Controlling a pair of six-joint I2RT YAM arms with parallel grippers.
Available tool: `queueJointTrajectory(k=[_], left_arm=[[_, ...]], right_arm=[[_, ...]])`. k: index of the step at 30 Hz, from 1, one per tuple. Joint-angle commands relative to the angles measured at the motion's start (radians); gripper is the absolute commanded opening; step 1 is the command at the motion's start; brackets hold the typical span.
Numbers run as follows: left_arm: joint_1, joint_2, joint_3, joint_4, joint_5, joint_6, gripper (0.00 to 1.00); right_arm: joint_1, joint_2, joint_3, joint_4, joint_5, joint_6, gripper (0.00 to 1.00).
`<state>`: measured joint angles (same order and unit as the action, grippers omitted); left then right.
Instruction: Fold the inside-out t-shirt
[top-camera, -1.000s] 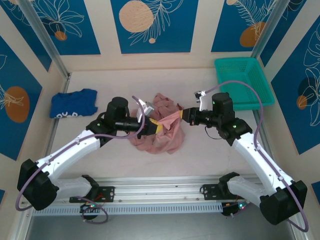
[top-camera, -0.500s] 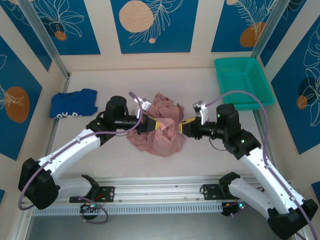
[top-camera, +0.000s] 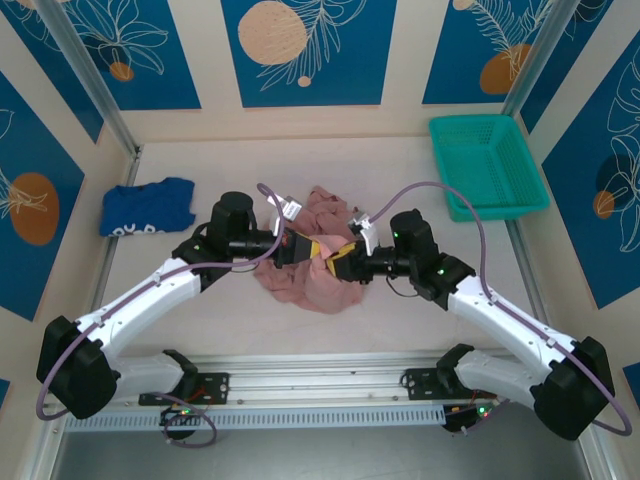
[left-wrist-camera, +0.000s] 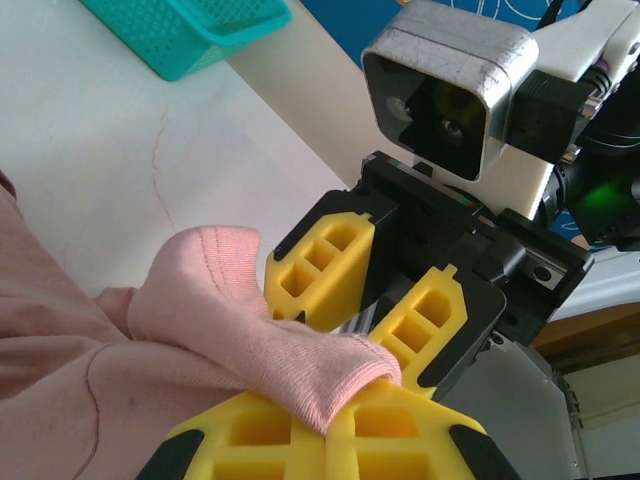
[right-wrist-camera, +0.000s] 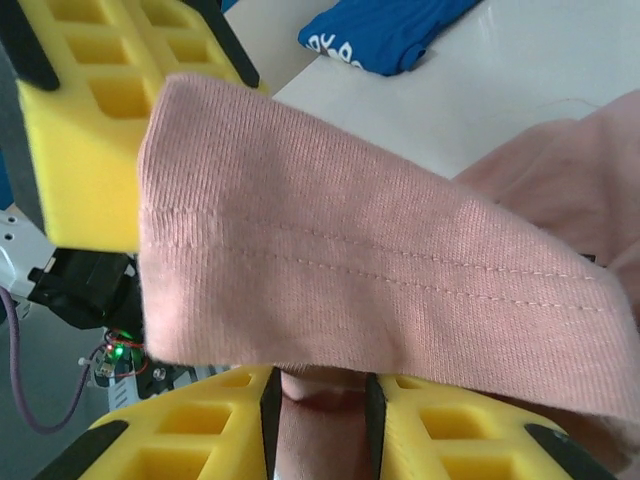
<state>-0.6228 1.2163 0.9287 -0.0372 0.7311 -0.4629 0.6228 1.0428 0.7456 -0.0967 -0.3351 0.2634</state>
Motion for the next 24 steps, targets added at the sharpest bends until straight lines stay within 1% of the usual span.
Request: queueJointTrajectory(k=[1, 4, 5, 8, 10, 14, 19, 21, 22, 24], left_arm=[[0.009, -0.019, 0.024, 0.013, 0.004, -0.001, 0.0], [0.009, -0.018, 0.024, 0.015, 0.006, 0.001, 0.0], [0.01, -0.018, 0.024, 0.015, 0.005, 0.003, 0.0], [0.01, -0.018, 0.024, 0.014, 0.005, 0.003, 0.0], [0.009, -0.019, 0.024, 0.013, 0.004, 0.004, 0.0], [0.009, -0.025, 0.022, 0.007, -0.016, 0.008, 0.0], [0.017, -0.031, 0.021, -0.035, -0.079, 0.035, 0.0], [0.02, -0.026, 0.027, -0.079, -0.131, 0.068, 0.0], [0.022, -0.023, 0.028, -0.094, -0.15, 0.085, 0.01], [0.026, -0.007, 0.039, -0.138, -0.183, 0.134, 0.06]], right_arm=[[0.006, 0.017, 0.002, 0.063, 0.004, -0.018, 0.28], [0.006, 0.028, 0.006, 0.072, 0.0, -0.019, 0.25], [0.006, 0.029, 0.007, 0.075, -0.003, -0.021, 0.22], [0.006, 0.03, 0.008, 0.075, 0.004, -0.026, 0.21], [0.006, 0.029, 0.007, 0.072, 0.007, -0.032, 0.17], [0.005, 0.022, 0.009, 0.071, -0.006, -0.034, 0.01], [-0.023, -0.043, 0.025, -0.007, -0.05, -0.033, 0.0], [-0.055, -0.077, 0.031, -0.028, -0.113, -0.009, 0.0], [-0.066, -0.086, 0.035, -0.035, -0.144, 0.005, 0.0], [-0.085, -0.099, 0.046, -0.037, -0.202, 0.043, 0.0]])
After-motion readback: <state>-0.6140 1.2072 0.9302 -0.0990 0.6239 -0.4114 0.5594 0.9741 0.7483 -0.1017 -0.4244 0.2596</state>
